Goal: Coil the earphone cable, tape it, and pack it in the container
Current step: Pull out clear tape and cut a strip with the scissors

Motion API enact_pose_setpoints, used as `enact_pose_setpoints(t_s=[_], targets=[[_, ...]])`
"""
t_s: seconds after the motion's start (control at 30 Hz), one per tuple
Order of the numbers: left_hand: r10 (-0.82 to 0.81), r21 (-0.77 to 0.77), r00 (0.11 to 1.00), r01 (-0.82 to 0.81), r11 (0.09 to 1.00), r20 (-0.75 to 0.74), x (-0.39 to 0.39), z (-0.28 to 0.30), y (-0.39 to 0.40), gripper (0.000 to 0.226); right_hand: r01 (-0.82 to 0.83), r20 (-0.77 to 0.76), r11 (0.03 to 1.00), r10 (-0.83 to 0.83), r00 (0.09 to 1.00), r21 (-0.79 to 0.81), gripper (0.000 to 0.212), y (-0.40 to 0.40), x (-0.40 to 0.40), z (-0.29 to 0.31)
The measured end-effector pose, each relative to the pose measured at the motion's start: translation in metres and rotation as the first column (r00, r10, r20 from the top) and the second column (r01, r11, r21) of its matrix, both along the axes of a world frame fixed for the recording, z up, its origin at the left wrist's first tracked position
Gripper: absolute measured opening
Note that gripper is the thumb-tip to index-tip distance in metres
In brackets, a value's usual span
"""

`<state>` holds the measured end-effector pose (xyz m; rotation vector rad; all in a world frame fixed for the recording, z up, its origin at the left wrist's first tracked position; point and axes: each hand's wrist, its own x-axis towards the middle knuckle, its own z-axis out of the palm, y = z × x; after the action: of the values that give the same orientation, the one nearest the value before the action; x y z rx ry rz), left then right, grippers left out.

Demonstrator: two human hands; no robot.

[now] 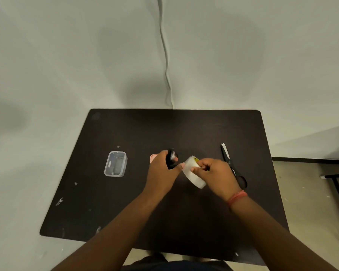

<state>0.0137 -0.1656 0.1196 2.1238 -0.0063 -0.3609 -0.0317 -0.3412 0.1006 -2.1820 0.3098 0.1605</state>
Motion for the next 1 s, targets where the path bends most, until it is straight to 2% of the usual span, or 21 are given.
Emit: enact_pose_setpoints(t_s=[0.23, 0.4, 0.7, 1.0], targets=[[-0.163, 0.076, 0.985, 0.167, 0.983, -0.060, 0.017, 0.010, 0.016, 0.030, -0.142, -0.018, 0.981, 0.141, 0.990, -0.133, 0.041, 0.013, 0.011, 0.033], [-0.214, 0.015, 0.974, 0.216, 0.976, -0.068, 0.027, 0.019, 0.028, 0.018, -0.198, -0.044, 0.975, 0.194, 0.980, -0.104, 0.028, 0.015, 0.019, 0.044], [-0.316, -0.119, 0.943, 0.304, 0.945, -0.107, 0.042, 0.021, 0.047, 0.013, -0.273, -0.116, 0.962, 0.270, 0.956, -0.013, 0.009, 0.016, 0.032, 0.064], [-0.273, -0.295, 0.940, 0.208, 0.933, -0.202, 0.043, 0.017, 0.052, 0.013, -0.267, -0.142, 0.963, 0.269, 0.952, 0.038, 0.012, 0.014, 0.035, 0.066]])
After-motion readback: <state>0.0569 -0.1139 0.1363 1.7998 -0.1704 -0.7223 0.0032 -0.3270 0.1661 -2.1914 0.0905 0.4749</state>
